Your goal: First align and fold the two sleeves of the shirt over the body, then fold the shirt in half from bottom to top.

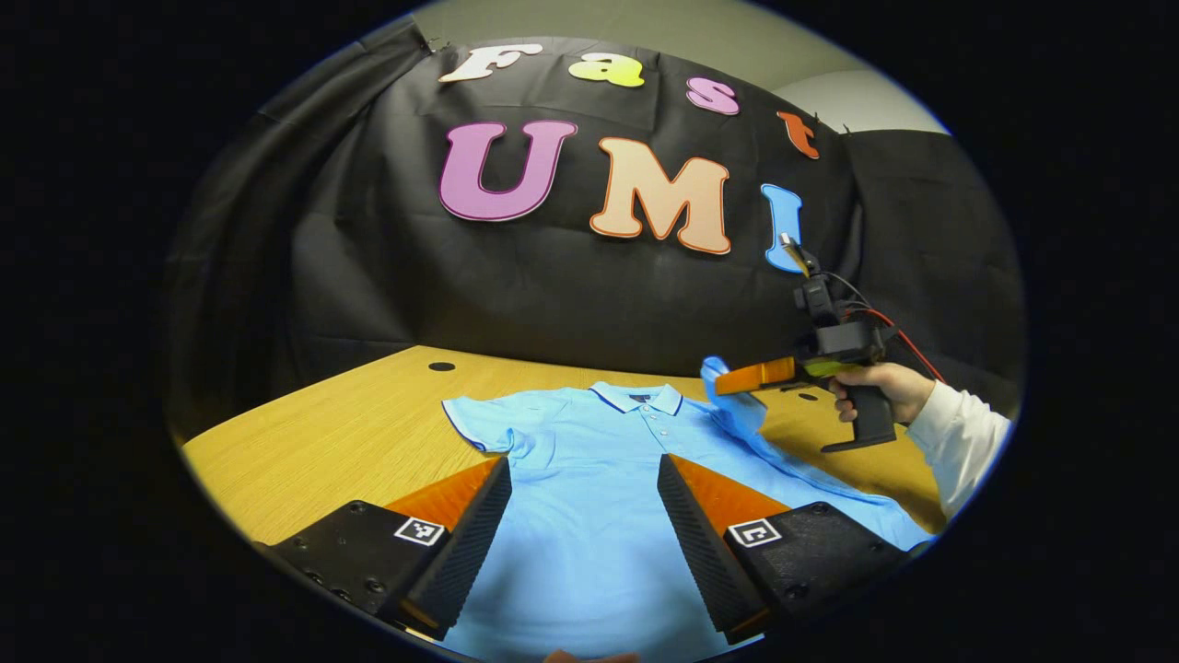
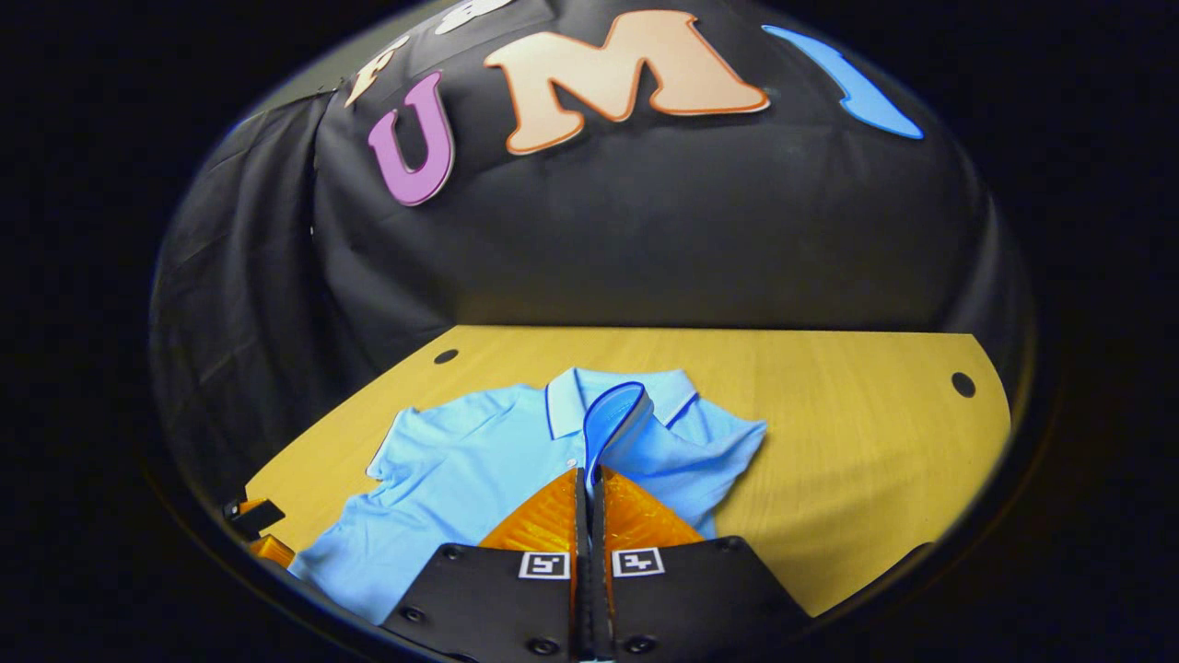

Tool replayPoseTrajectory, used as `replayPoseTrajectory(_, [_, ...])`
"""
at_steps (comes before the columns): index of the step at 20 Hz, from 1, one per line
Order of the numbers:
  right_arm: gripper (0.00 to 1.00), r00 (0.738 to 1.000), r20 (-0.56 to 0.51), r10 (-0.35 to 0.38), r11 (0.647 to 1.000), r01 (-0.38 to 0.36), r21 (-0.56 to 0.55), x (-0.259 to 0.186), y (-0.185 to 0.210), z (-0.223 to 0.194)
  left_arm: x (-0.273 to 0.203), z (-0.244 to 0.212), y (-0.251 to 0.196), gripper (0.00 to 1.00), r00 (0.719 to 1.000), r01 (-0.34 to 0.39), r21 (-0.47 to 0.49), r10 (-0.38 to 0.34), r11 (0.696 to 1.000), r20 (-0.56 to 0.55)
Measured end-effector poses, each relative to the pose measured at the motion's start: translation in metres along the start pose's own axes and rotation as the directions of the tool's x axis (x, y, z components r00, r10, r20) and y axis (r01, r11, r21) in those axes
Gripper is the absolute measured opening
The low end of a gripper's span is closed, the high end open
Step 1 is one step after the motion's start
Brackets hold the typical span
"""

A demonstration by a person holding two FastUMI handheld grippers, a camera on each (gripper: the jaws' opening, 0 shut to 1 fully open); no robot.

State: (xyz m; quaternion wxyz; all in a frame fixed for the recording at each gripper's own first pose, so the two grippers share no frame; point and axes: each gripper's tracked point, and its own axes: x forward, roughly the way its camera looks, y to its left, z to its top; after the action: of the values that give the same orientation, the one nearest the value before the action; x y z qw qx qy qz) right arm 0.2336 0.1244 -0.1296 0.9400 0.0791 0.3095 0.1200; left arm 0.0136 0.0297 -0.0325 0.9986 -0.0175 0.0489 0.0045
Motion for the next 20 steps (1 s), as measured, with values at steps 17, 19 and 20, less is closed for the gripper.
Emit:
replayPoseTrajectory(17, [0.98,0.979,-0.018,0.202,0.979,-0.202,0.032,-0.063,0.049,-0.031,0.006,-0.019,-0.004,0.95,0.997,0.002,-0.038,-0.004,0.999,-0.077])
replayPoseTrajectory(19, [0.98,0.981,0.019,0.194,0.98,-0.194,0.033,-0.086,0.036,-0.033,0.006,-0.023,0.004,0.95,0.994,-0.031,-0.024,0.028,0.999,-0.107])
replayPoseTrajectory(20, [0.98,0.982,0.033,0.188,0.981,-0.189,0.034,-0.098,0.029,-0.036,0.006,-0.024,0.007,0.96,0.992,-0.042,-0.026,0.038,0.999,-0.121])
